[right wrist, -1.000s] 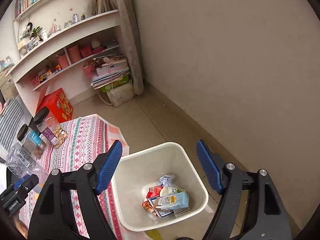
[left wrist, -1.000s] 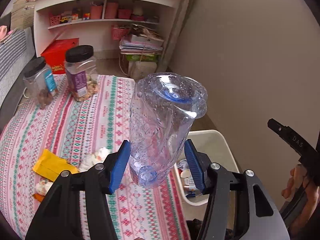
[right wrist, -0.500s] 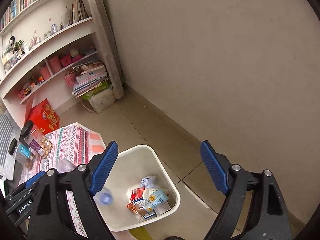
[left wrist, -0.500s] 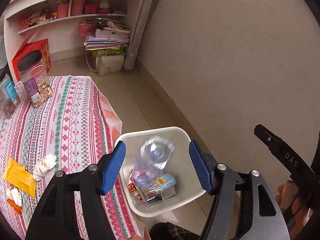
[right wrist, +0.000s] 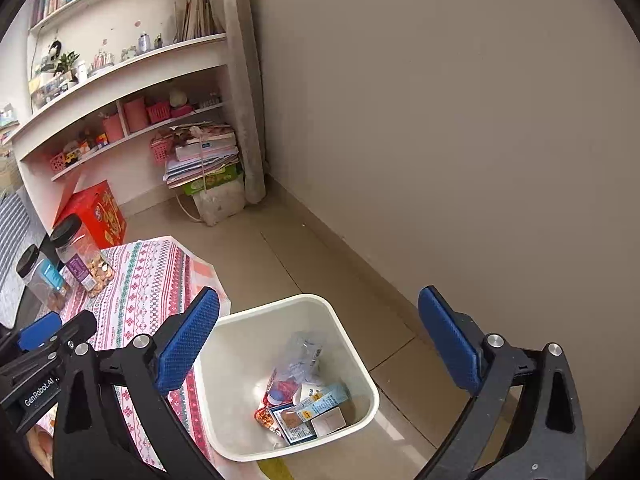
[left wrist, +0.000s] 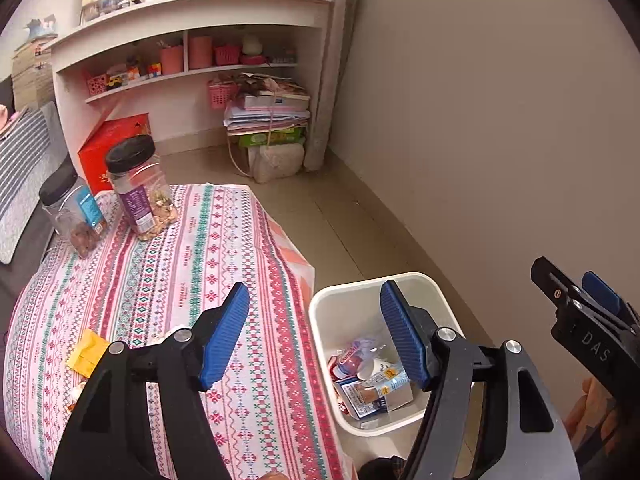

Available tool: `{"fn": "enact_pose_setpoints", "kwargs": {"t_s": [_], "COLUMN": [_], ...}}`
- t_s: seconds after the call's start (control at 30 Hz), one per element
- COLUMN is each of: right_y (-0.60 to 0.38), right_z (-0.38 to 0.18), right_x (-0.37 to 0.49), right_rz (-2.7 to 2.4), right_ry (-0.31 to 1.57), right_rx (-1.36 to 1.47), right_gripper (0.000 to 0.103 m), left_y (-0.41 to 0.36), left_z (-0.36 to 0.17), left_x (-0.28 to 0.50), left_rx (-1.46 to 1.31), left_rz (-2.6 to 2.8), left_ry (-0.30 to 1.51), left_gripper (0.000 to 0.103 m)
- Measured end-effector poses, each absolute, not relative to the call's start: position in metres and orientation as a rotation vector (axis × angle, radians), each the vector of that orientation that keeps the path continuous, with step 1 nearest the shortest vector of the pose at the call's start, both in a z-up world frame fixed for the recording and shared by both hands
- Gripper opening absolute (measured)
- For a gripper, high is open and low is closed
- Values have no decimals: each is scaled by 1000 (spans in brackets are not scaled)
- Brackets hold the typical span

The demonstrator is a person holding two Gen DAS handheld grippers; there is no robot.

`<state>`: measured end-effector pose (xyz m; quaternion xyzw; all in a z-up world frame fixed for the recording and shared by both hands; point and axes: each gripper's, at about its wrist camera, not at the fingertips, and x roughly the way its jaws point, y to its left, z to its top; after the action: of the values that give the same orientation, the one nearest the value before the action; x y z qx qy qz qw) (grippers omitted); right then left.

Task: Collect trash
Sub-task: 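Grasp the rolled white diaper with the left gripper and lift it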

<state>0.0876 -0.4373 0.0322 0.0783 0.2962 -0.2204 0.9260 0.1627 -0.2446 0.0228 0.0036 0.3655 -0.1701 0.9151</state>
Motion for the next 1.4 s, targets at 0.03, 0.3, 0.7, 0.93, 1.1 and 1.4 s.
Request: {"fn": "enact_pose_setpoints", "kwargs": {"t_s": [0.03, 0.3, 0.7, 0.93, 1.1, 1.4], "right_y": [-432, -383, -303, -251, -221, -199], "right_z": [31, 20, -6, -21, -31, -53], "right_x": [90, 111, 147, 164, 173, 187], "right_rz": [-444, -357, -208, -120, -73, -36], "right_ry": [613, 655, 775, 821, 854, 928], "right_rx": [154, 82, -9, -75, -123, -158], "right_gripper": [96, 96, 96, 96, 96, 96], "left_y": [-239, -187, -105, -56, -27, 7], "left_z": [23, 6, -30, -55, -88, -147], "left_x": [162, 165, 166, 171, 183, 205], "left_rx": [5, -27, -55, -6, 73, 93], "left_rz": [-333, -227, -49, 53, 73, 17], "left_ry": [751, 783, 859, 945, 1077, 1276], "left_gripper": [68, 73, 77, 77, 77, 77]}}
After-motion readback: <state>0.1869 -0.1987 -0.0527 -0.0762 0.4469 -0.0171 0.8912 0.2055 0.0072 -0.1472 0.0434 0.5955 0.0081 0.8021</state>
